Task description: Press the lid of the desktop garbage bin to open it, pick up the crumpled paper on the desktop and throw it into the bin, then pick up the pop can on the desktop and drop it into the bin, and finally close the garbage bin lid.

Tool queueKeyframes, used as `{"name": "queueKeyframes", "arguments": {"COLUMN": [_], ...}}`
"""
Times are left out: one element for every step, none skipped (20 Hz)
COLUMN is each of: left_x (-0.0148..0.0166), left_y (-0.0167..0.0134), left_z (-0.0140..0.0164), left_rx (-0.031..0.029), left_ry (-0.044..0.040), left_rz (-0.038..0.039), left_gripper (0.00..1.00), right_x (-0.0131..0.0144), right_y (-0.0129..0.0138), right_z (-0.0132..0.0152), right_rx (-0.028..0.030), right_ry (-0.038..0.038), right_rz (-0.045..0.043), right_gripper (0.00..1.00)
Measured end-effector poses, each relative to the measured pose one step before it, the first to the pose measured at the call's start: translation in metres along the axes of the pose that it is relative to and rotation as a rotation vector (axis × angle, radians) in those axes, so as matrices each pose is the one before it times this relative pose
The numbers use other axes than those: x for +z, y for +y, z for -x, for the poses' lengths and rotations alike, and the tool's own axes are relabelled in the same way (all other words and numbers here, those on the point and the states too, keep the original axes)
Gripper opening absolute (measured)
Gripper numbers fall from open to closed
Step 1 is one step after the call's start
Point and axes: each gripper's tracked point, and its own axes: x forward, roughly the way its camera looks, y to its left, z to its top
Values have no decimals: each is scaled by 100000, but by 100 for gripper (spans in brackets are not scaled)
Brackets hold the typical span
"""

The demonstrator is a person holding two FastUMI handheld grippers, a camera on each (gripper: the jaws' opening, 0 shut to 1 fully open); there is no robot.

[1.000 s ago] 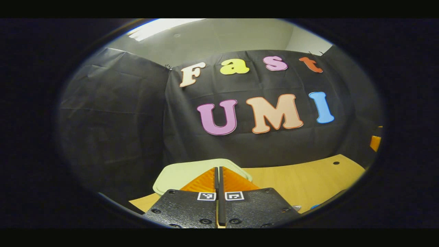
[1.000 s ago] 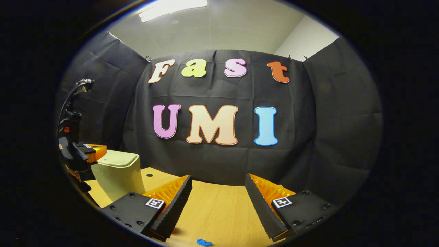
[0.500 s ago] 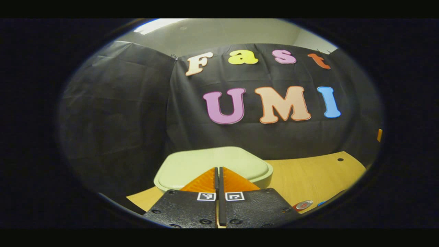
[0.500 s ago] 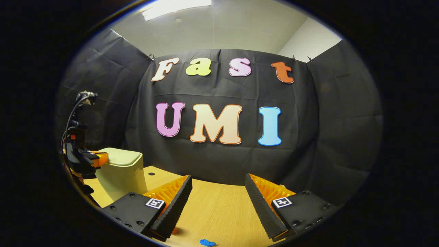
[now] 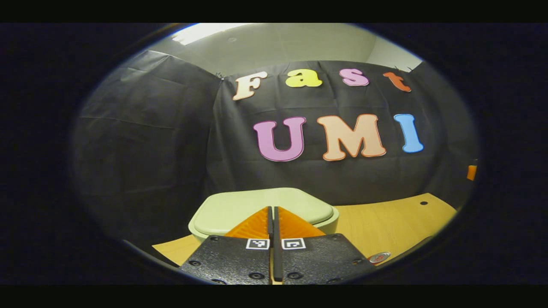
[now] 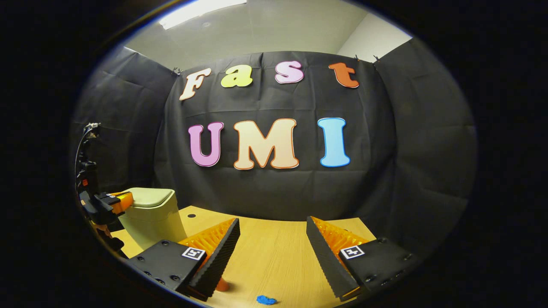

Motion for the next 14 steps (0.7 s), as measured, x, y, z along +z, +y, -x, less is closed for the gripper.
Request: {"name": "queueKeyframes", "arguments": {"left_x": [500, 761, 1058, 1125, 1245, 695, 788, 798, 664, 726, 607, 5, 180, 105], "left_y": [11, 51, -62, -104, -125, -106, -419, -684, -472, -516, -809, -800, -442, 133], "left_z": [-29, 96, 304, 209, 200, 531, 250, 167, 187, 262, 215, 438, 198, 330], "left_rx": [508, 163, -165, -270, -244, -1090, -1567, -1577, -1045, -1534, -2734, -2291, -1705, -10], "left_ry": [-488, -1722, -2588, -2501, -2882, -2345, -1286, -1053, -1161, -1569, -1024, -194, 186, -100], "left_rz": [-661, -391, -528, -855, -245, 723, 1601, 1713, 1492, 1462, 1222, 27, -885, -1320], "left_gripper": [0, 0, 0, 0, 0, 0, 0, 0, 2, 1, 12, 24, 48, 72], "right_x": [-170, -10, 9, -237, -366, -348, -307, -232, -449, -495, -527, -534, -675, -786], "right_y": [-273, -204, -154, -201, -89, -77, -64, 69, 48, 192, 256, 226, 140, 210], "right_z": [12, -82, -55, -144, -86, -177, -192, -233, -257, -278, -201, -312, -350, -413], "right_rx": [-139, 131, 73, 147, 346, 337, 500, 678, 873, 1146, 1246, 1063, 954, 827], "right_ry": [176, -19, 13, 332, 600, 862, 881, 785, 925, 1228, 1044, 1153, 1291, 1564], "right_rz": [100, 329, 444, 432, 312, 147, -84, -122, -31, 54, 55, 229, 444, 682], "right_gripper": [100, 98, 98, 98, 98, 100, 100, 100, 100, 100, 100, 98, 98, 98]}}
